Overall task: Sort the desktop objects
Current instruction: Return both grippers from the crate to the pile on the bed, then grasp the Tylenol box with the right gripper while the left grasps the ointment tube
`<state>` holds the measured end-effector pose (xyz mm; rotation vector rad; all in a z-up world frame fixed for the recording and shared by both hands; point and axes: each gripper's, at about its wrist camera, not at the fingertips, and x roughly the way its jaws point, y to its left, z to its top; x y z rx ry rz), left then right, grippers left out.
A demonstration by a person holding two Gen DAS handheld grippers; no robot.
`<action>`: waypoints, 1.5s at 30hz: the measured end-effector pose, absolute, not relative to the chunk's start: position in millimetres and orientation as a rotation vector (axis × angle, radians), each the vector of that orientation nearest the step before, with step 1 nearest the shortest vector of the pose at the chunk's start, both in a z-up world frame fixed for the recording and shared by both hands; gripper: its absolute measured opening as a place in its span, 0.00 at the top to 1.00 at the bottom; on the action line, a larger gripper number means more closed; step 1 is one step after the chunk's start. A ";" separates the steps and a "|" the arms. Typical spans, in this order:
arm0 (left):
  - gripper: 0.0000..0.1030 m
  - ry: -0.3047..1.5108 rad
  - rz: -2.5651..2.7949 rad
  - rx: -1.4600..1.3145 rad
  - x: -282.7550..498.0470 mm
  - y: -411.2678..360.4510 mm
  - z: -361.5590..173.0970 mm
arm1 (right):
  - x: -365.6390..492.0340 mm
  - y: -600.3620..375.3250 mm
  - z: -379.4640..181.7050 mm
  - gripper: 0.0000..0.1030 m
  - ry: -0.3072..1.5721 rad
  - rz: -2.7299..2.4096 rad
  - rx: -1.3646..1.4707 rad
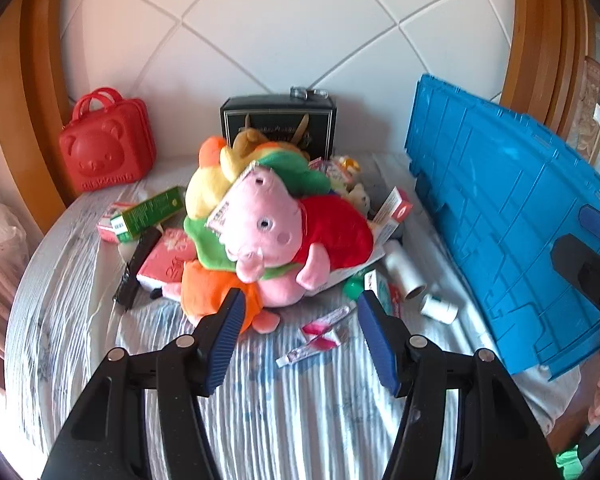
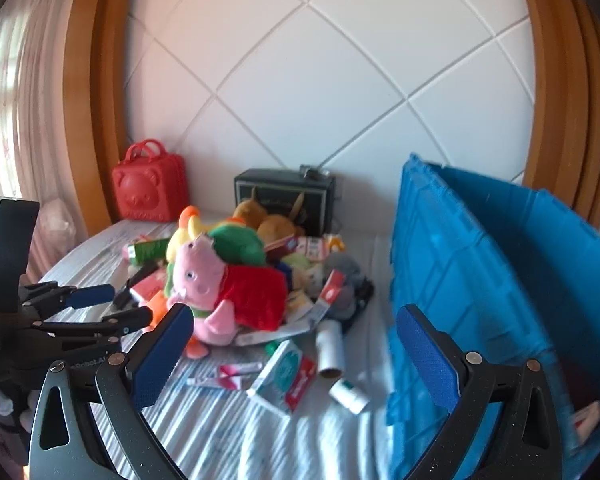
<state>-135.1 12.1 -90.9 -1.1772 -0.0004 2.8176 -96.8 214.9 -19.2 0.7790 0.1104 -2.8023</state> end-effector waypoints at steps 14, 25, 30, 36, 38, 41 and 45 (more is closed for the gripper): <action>0.44 0.070 2.555 -1.580 -165.4 6.4 -215.7 | -150.9 215.0 -133.4 0.00 -0.074 -2.656 1.300; 0.44 0.158 2.425 -1.664 -202.0 26.7 -263.3 | -185.1 216.7 -191.0 0.00 -0.190 -2.540 1.545; 0.44 0.224 2.392 -1.667 -216.0 36.7 -275.1 | -206.7 211.2 -204.3 0.00 -0.211 -2.489 1.602; 0.44 0.232 2.349 -1.709 -224.3 36.4 -291.1 | -233.9 204.5 -218.9 0.00 -0.241 -2.441 1.669; 0.44 0.231 2.346 -1.701 -225.1 36.9 -291.8 | -241.0 202.3 -227.3 0.00 -0.233 -2.424 1.705; 0.44 0.233 2.344 -1.696 -226.8 38.9 -288.7 | -247.0 199.4 -238.7 0.00 -0.204 -2.404 1.754; 0.44 0.240 2.347 -1.677 -224.9 41.1 -284.1 | -252.3 196.8 -253.0 0.04 -0.174 -2.367 1.809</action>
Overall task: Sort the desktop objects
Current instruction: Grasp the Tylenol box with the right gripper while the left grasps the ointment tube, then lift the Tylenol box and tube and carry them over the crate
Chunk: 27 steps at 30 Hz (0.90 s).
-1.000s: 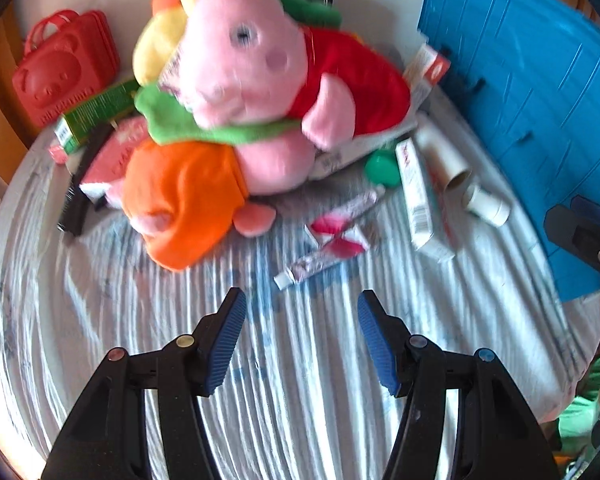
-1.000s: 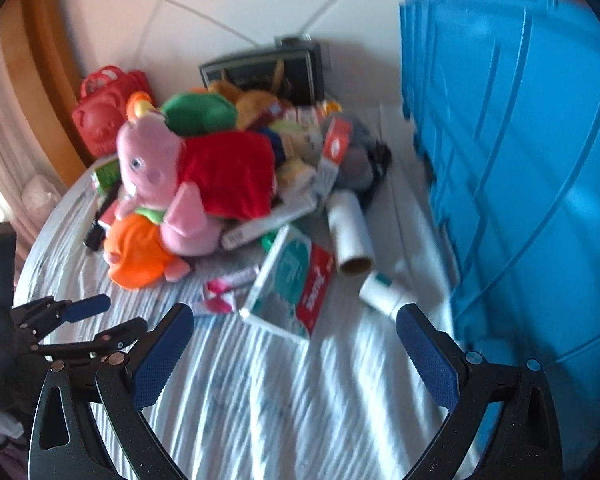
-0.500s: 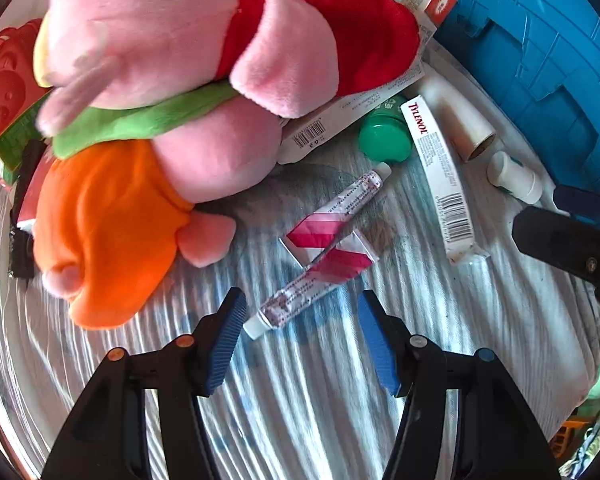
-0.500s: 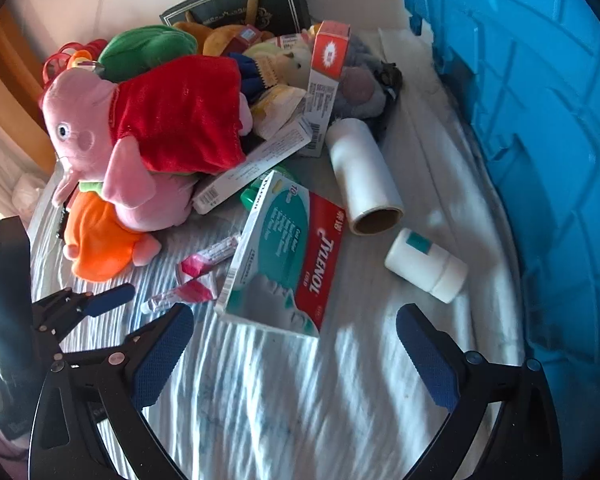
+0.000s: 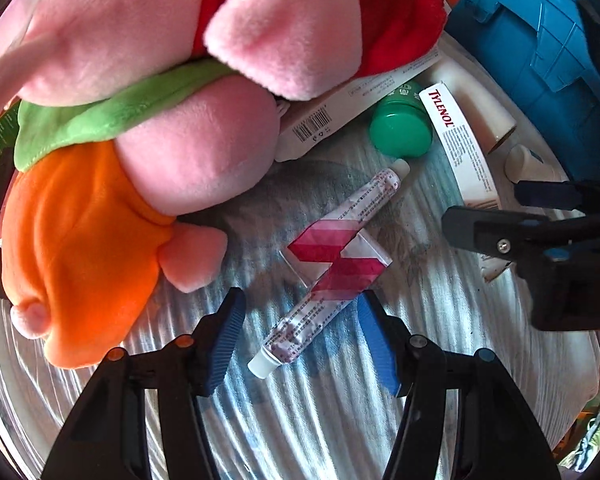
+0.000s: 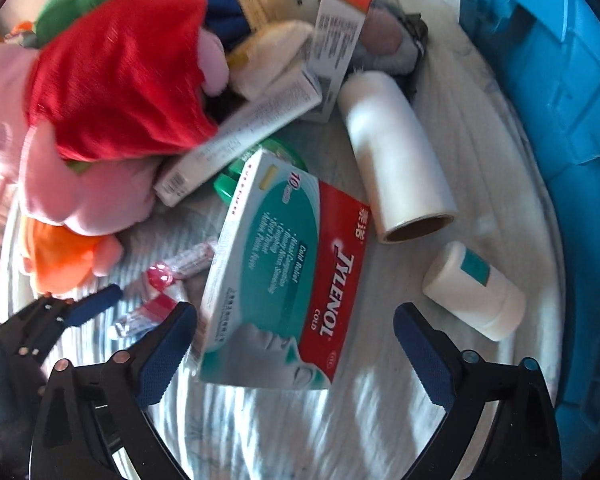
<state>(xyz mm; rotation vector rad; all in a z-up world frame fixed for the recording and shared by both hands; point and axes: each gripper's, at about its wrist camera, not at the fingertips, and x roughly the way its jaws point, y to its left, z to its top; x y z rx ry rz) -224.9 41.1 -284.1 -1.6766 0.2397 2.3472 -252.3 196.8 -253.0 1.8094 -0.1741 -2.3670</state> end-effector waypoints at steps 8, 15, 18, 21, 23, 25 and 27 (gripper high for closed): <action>0.66 0.222 2.353 -1.663 -215.9 41.7 -271.0 | -244.5 195.3 -259.3 0.22 -0.087 -2.361 1.832; 0.80 0.170 2.357 -1.681 -199.8 37.3 -259.4 | -219.2 203.5 -254.5 0.23 -0.048 -2.372 1.835; 0.81 0.159 2.375 -1.669 -187.8 35.6 -249.6 | -206.9 201.7 -248.4 0.23 -0.016 -2.383 1.810; 0.81 0.157 2.413 -1.631 -175.3 34.0 -232.5 | -195.0 197.8 -234.5 0.23 0.022 -2.414 1.759; 0.82 0.150 2.442 -1.590 -167.4 32.6 -218.3 | -187.3 194.5 -223.2 0.23 0.052 -2.438 1.718; 0.83 0.146 2.477 -1.543 -158.9 30.8 -201.3 | -178.5 190.8 -210.1 0.23 0.080 -2.463 1.669; 0.83 0.130 2.511 -1.506 -150.8 27.0 -185.3 | -169.6 188.1 -198.1 0.23 0.099 -2.486 1.626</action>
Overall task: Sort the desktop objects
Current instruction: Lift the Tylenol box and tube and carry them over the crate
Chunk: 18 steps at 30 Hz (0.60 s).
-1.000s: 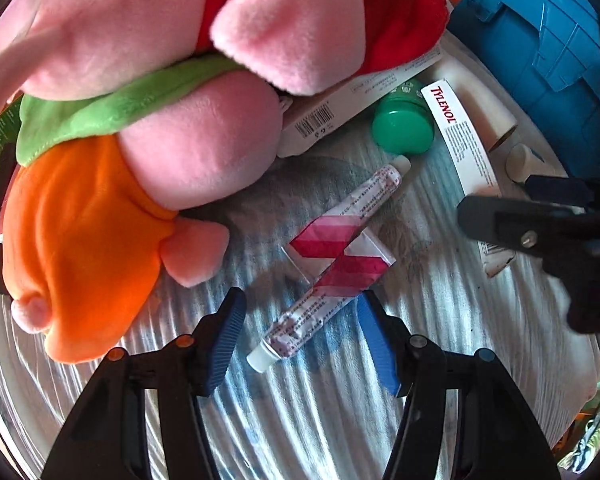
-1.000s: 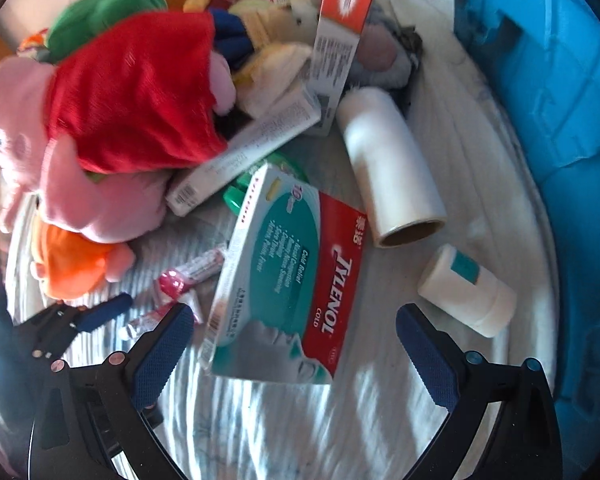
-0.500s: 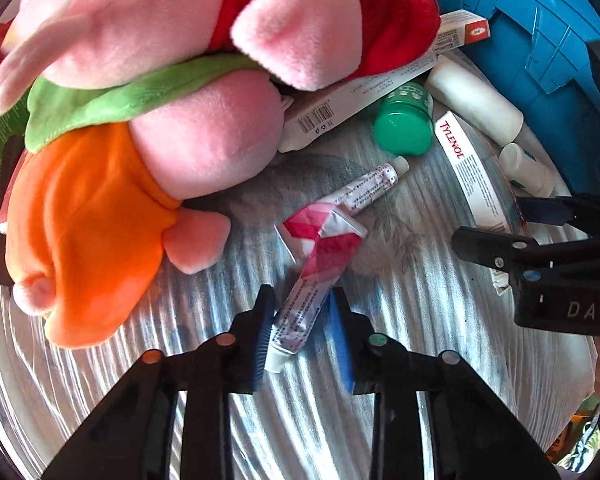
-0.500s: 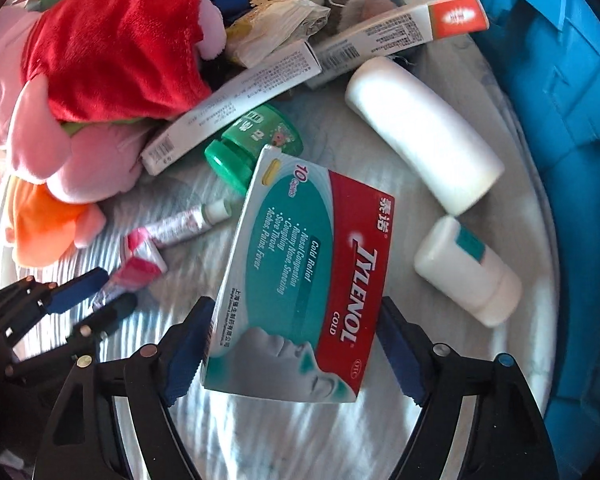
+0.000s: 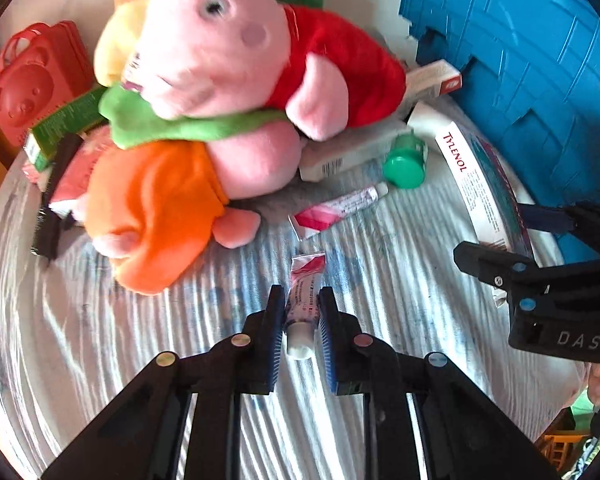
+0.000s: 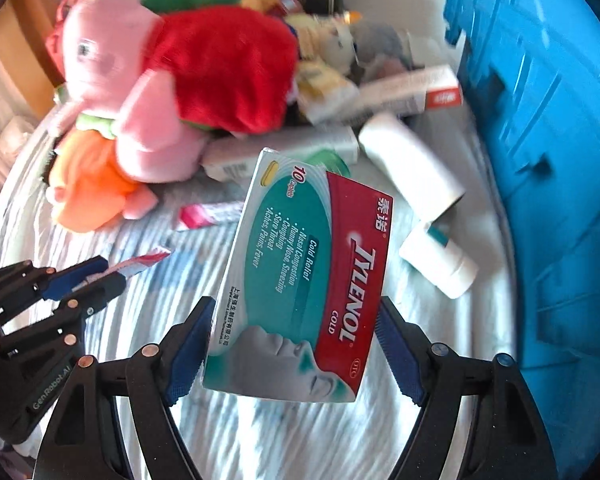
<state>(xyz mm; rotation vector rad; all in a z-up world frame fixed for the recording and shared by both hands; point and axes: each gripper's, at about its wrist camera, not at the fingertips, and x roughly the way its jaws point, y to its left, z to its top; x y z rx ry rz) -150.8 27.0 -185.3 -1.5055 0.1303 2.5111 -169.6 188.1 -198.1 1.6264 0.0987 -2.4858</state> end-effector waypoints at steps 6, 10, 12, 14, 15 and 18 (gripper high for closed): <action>0.83 0.088 2.620 -1.373 -131.0 -8.2 -159.8 | -160.5 168.0 -171.0 0.23 0.152 -2.547 1.491; 0.83 0.074 2.694 -1.248 -131.5 -13.8 -146.1 | -149.6 164.4 -143.8 0.23 0.186 -2.610 1.368; 0.83 0.060 2.727 -1.185 -124.5 -12.9 -127.7 | -142.5 163.9 -122.7 0.23 0.205 -2.645 1.299; 0.83 0.047 2.748 -1.151 -123.5 -7.8 -118.4 | -137.8 162.8 -104.8 0.23 0.222 -2.677 1.242; 0.83 0.049 2.764 -1.131 -122.0 -4.8 -111.2 | -134.5 163.1 -95.7 0.23 0.232 -2.694 1.208; 0.83 0.060 2.800 -1.061 -112.8 3.8 -86.9 | -121.2 165.9 -68.7 0.23 0.258 -2.734 1.127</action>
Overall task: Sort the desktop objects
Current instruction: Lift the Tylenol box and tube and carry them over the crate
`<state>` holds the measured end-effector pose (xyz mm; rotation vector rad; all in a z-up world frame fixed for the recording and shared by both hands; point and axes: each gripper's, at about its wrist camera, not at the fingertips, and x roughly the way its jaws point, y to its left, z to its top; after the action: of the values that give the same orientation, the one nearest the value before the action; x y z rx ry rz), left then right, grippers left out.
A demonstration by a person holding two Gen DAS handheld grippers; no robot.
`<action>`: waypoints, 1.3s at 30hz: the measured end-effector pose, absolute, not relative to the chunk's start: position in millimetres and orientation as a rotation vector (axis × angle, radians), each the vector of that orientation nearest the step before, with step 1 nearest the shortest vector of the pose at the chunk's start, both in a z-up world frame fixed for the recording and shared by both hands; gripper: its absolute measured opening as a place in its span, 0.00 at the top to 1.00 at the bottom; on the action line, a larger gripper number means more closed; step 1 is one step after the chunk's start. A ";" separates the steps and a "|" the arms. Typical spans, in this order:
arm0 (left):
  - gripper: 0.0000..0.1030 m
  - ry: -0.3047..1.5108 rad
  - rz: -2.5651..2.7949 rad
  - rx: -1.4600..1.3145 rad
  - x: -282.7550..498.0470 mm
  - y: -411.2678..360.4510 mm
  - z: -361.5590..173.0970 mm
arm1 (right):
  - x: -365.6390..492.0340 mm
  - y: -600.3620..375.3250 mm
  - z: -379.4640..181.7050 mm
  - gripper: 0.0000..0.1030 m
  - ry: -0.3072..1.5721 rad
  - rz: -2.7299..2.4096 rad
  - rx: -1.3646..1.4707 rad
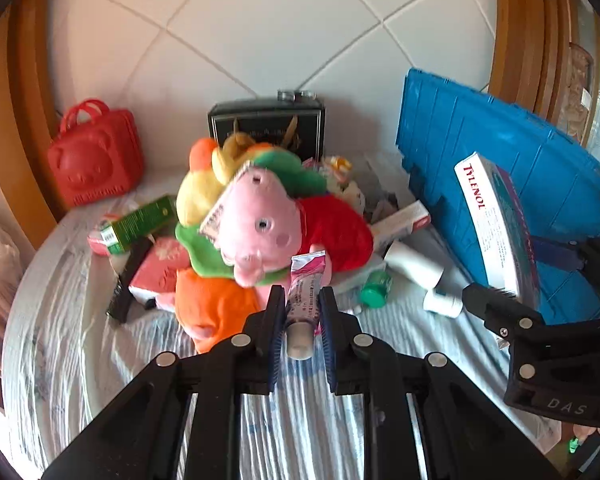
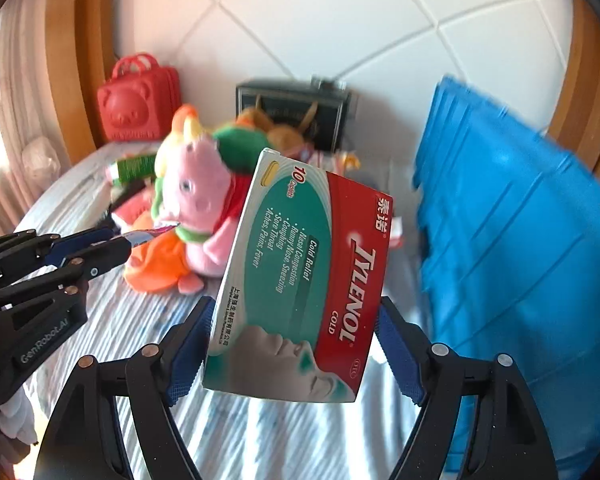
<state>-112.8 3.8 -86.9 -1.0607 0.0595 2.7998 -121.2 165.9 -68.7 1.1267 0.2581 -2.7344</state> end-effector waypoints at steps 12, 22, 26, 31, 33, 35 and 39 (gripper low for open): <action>0.83 0.067 2.793 -0.780 -77.0 62.8 -7.5 | -63.2 217.4 27.3 0.23 0.264 -2.894 0.819; 0.83 -0.001 2.845 -0.491 -39.2 173.1 53.6 | -35.9 323.7 71.7 0.23 0.299 -3.022 0.665; 0.83 -0.033 2.837 -0.455 -30.7 236.5 66.1 | -38.2 386.0 85.4 0.23 0.367 -3.032 0.634; 0.83 -0.002 2.824 -0.506 -38.4 313.1 71.7 | -47.8 454.3 88.8 0.23 0.356 -3.064 0.673; 0.83 0.026 2.814 -0.546 -46.1 340.0 68.9 | -52.4 476.6 84.9 0.23 0.356 -3.075 0.704; 0.83 0.040 2.800 -0.599 -55.1 360.4 63.4 | -58.1 496.7 79.5 0.23 0.342 -3.072 0.748; 0.83 0.083 2.736 -0.784 -78.2 401.8 42.3 | -73.2 529.0 61.3 0.23 0.296 -3.046 0.856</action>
<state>-78.2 401.8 42.3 -0.7842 0.0833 2.7364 -73.2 529.0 61.3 0.8558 0.2963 -3.0464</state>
